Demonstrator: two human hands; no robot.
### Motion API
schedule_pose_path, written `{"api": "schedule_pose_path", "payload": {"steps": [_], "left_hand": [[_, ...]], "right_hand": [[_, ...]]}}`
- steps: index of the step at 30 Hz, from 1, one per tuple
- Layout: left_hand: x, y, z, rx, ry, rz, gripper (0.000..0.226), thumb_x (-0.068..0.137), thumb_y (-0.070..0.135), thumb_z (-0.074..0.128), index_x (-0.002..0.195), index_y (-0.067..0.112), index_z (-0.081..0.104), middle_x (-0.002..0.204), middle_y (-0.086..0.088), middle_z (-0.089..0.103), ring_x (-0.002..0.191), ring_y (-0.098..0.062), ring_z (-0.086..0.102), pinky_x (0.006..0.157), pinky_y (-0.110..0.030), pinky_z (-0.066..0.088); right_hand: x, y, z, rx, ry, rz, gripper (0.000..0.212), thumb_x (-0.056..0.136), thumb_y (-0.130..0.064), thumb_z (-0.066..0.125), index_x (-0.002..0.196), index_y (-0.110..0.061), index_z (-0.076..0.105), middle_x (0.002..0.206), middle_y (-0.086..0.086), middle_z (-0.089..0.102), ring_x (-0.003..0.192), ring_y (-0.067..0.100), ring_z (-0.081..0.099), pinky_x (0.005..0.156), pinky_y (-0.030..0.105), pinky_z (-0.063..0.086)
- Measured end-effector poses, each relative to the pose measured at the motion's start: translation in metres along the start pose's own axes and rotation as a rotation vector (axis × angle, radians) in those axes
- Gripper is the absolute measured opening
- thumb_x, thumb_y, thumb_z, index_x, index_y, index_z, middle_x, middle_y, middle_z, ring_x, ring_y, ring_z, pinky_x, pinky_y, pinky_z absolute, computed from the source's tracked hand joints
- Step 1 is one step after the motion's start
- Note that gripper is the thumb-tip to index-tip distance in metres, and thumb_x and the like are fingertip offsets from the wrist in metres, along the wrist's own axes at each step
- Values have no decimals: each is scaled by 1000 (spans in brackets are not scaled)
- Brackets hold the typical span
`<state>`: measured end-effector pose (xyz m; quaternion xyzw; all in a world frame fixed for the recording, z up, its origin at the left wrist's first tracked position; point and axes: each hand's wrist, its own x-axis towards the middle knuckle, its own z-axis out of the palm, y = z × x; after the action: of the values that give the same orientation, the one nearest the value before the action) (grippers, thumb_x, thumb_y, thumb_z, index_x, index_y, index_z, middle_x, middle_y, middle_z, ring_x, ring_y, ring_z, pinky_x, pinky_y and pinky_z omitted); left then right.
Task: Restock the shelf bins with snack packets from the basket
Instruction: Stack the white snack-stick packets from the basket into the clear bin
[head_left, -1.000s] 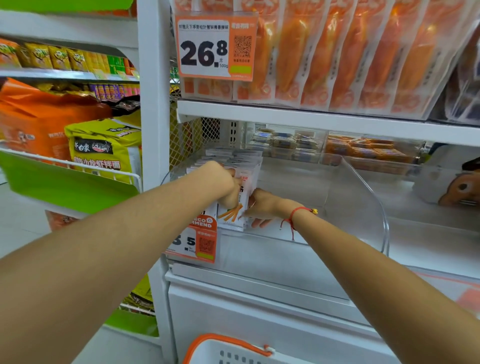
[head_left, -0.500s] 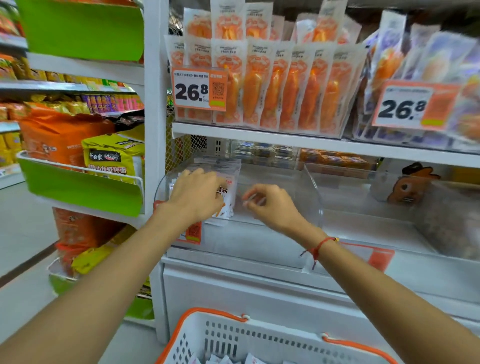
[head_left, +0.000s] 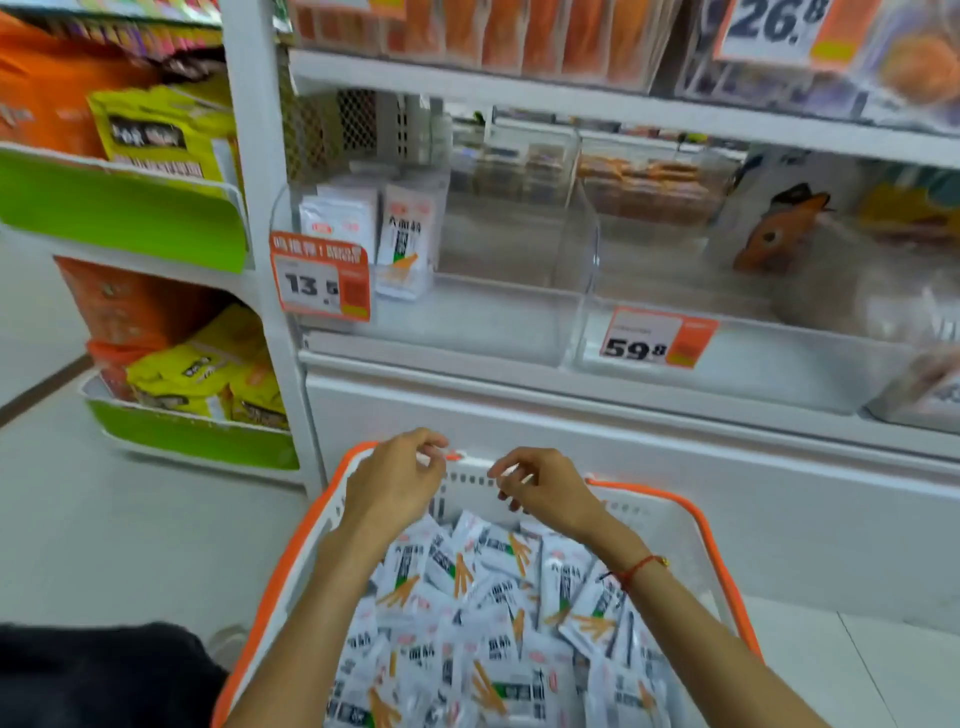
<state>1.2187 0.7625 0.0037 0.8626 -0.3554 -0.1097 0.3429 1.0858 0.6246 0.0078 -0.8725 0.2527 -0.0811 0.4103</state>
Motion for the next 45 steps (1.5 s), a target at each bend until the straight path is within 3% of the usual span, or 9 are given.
{"api": "schedule_pose_path", "payload": {"steps": [6, 12, 17, 21, 25, 29, 32, 38, 45], "left_hand": [[-45, -65, 85, 88, -324, -150, 31, 98, 21, 44, 125, 31, 55, 132, 10, 55, 106, -15, 60, 83, -31, 51], [-76, -92, 110, 321, -838, -88, 52, 95, 29, 51, 145, 27, 34, 155, -2, 20, 141, -24, 24, 113, -38, 27], [-71, -94, 101, 285, -924, -87, 60, 84, 37, 69, 138, 30, 44, 156, -2, 17, 143, -23, 17, 114, -37, 22], [-69, -87, 102, 414, -804, -119, 43, 68, 38, 81, 109, 33, 67, 148, 4, 36, 133, -17, 38, 106, -34, 34], [-74, -83, 109, 463, -621, -26, 12, 68, 35, 79, 76, 29, 72, 128, 11, 53, 127, -14, 44, 103, -36, 38], [-69, -86, 101, 289, -519, -87, 12, 74, 31, 77, 84, 31, 72, 104, 11, 65, 101, -10, 60, 77, -23, 47], [-66, -84, 100, 373, -658, -164, 40, 74, 32, 74, 111, 28, 62, 118, 9, 59, 109, -12, 55, 87, -27, 43], [-63, -74, 110, 647, -575, -85, 38, 76, 38, 68, 110, 20, 65, 114, 3, 62, 114, -18, 49, 99, -32, 33], [-55, -78, 101, -150, -232, -341, 18, 91, 34, 60, 99, 20, 50, 90, 2, 59, 76, -16, 60, 71, -31, 49]], "right_hand": [[-27, 73, 65, -145, -214, 191, 15, 92, -17, 58, 105, -16, 65, 102, 14, 66, 89, 29, 64, 81, 41, 52], [-57, 112, 101, -465, -646, 232, 79, 80, -36, 73, 143, -13, 33, 143, 9, 31, 131, 30, 33, 109, 41, 33], [-55, 108, 97, -582, -546, 222, 62, 77, -37, 75, 124, -11, 43, 124, 10, 48, 104, 26, 49, 85, 36, 42], [-63, 117, 97, -509, -433, 311, 35, 84, -47, 65, 90, -20, 42, 86, -1, 49, 76, 17, 43, 63, 29, 35], [-65, 120, 92, -385, -394, 403, 33, 91, -43, 57, 93, -16, 38, 73, -6, 37, 66, 14, 41, 56, 26, 32], [-55, 114, 77, -211, -494, 462, 15, 92, -18, 54, 90, -13, 40, 75, -3, 40, 69, 17, 43, 57, 21, 35], [-52, 113, 66, -11, -464, 577, 15, 91, -12, 56, 95, -15, 41, 80, -1, 43, 60, 11, 41, 49, 17, 35], [-51, 115, 58, 508, -223, 707, 12, 90, -8, 61, 101, -11, 57, 77, 3, 61, 56, 7, 54, 46, 15, 43], [-43, 105, 50, 1146, -21, 735, 23, 88, -1, 60, 111, -3, 58, 97, 12, 71, 77, 21, 69, 55, 24, 55]]}}
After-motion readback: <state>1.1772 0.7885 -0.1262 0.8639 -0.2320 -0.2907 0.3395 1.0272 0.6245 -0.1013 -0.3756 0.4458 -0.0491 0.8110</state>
